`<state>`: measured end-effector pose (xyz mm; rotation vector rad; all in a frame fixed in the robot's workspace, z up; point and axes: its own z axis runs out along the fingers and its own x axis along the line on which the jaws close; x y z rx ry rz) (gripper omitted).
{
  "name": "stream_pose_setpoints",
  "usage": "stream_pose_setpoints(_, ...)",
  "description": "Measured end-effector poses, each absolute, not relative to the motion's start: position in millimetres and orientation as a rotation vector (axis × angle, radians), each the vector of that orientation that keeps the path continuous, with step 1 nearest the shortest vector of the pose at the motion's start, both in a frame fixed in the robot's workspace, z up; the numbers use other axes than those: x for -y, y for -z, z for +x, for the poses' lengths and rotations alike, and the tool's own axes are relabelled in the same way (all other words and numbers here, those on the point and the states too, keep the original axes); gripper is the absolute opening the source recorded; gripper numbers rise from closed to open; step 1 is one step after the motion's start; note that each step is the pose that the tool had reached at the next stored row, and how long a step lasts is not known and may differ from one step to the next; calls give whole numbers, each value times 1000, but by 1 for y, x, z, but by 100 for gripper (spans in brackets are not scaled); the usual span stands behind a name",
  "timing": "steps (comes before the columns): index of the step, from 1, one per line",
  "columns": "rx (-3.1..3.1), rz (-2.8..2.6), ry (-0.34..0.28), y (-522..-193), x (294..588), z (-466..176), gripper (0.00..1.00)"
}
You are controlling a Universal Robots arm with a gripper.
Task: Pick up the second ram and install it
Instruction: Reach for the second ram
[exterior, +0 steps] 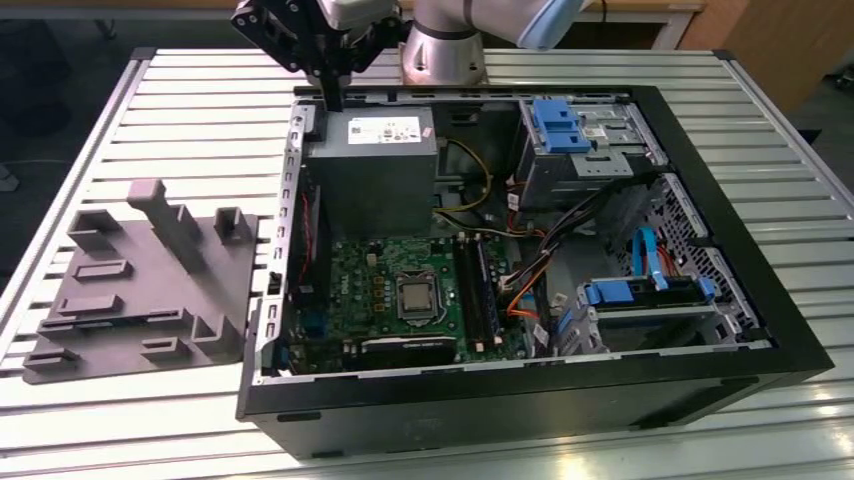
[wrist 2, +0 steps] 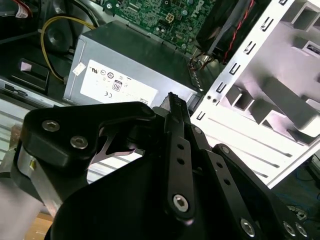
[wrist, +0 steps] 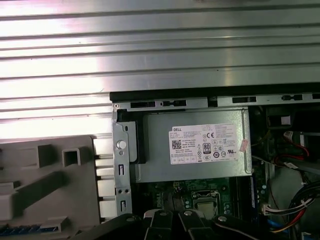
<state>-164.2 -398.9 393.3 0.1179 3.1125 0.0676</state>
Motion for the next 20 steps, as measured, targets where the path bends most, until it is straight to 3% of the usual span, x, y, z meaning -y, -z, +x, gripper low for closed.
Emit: stream_pose_setpoints(20, -3112, 118, -68, -393, 399, -182, 11)
